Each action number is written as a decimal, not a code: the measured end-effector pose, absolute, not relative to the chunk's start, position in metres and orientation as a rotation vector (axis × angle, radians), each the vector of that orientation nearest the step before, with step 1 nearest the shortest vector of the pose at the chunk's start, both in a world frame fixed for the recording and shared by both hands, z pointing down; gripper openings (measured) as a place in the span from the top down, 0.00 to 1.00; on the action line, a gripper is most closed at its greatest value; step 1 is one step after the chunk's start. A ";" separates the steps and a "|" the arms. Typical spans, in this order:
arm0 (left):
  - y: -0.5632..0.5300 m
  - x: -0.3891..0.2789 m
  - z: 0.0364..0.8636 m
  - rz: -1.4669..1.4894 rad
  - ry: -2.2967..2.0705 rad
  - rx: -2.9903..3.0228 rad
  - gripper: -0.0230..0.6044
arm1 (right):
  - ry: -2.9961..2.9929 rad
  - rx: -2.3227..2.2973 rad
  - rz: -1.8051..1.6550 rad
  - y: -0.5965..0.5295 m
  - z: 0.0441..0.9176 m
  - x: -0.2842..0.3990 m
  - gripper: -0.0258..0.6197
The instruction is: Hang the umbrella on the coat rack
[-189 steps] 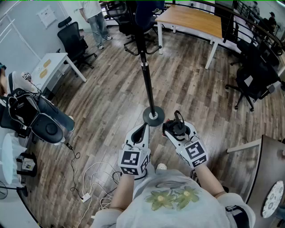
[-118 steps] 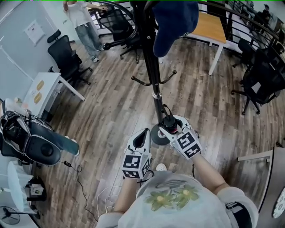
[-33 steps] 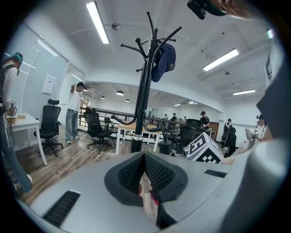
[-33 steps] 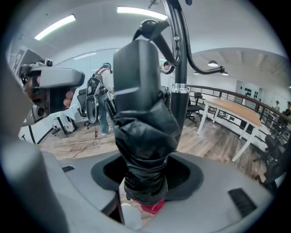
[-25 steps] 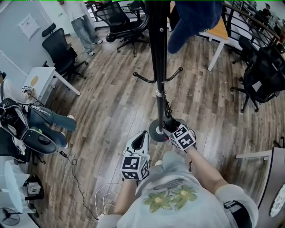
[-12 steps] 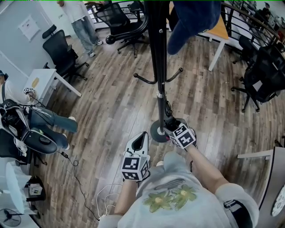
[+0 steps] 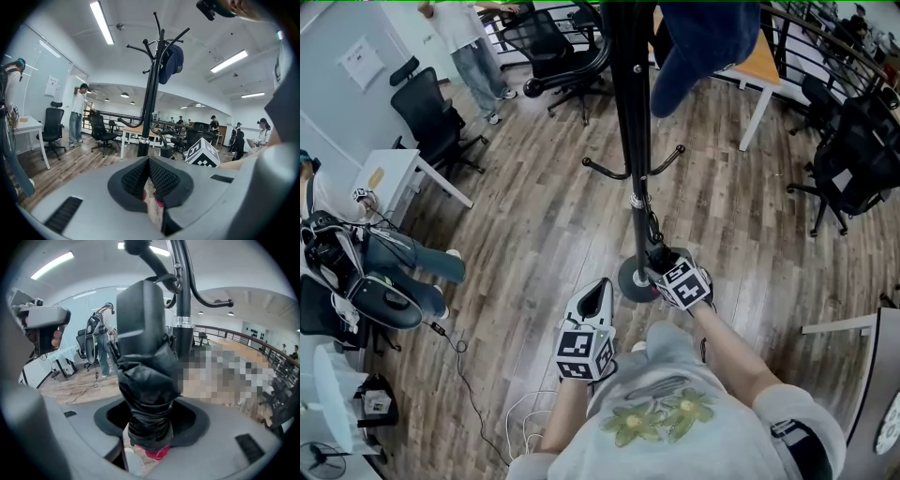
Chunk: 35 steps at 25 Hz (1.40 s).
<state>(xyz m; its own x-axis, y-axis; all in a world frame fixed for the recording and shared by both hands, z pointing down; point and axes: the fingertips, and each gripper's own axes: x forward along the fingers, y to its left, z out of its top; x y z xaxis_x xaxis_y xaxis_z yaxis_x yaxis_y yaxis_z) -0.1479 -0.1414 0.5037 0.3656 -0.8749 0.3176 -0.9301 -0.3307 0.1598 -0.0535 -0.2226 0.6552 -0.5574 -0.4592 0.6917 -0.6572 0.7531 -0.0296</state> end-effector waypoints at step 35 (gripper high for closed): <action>-0.144 -0.149 0.512 0.270 -1.621 2.280 0.96 | -2.337 0.967 0.394 -0.268 0.694 -0.055 0.59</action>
